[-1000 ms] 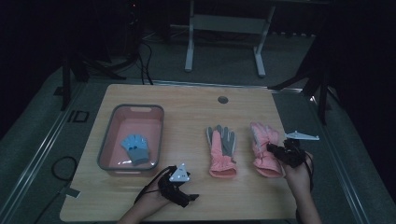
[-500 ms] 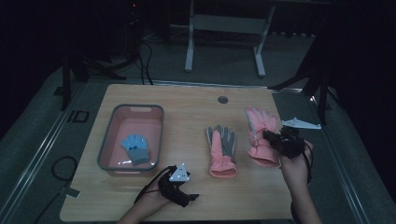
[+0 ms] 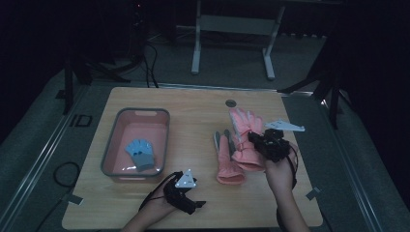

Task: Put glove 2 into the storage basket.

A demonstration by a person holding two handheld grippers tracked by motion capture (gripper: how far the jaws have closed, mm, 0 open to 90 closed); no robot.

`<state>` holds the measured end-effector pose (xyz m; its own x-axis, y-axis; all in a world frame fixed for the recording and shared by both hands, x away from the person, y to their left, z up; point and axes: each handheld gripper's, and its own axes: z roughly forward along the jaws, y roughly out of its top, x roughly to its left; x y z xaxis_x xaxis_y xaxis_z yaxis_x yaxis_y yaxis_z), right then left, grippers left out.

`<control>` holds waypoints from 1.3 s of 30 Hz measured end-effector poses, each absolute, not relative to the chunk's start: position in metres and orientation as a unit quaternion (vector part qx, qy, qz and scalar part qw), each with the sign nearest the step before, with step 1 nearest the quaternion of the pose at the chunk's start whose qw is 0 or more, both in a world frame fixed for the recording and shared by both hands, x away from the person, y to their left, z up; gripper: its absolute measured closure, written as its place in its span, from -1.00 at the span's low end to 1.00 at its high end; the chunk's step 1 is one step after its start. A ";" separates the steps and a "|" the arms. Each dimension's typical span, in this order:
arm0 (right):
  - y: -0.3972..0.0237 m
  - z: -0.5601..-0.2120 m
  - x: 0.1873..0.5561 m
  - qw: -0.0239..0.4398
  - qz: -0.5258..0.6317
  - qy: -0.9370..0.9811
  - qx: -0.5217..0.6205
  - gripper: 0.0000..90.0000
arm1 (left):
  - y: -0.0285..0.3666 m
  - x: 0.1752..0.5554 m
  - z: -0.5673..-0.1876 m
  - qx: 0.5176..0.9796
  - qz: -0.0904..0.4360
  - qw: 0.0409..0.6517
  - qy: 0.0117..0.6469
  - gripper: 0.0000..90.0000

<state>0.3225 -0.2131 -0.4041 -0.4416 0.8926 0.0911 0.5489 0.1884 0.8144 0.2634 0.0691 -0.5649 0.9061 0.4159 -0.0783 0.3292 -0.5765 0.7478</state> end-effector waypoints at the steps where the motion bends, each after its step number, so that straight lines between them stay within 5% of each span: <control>1: -0.209 -0.406 0.322 0.206 0.412 0.742 0.486 0.95 | 0.069 0.263 -0.565 0.886 0.053 0.409 0.210 -0.68; 27: -0.177 -0.489 0.339 0.169 0.359 0.748 0.531 0.93 | 0.068 0.262 -0.564 0.886 0.052 0.410 0.209 -0.68; 39: -0.185 -0.485 0.336 0.158 0.382 0.753 0.512 0.40 | 0.069 0.262 -0.564 0.886 0.051 0.409 0.211 -0.68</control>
<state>0.3356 -0.1848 -0.4849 -0.4260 0.8916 0.1537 0.6506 0.1839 0.7369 0.2623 0.0685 -0.5643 0.9057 0.4159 -0.0816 0.3321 -0.5767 0.7464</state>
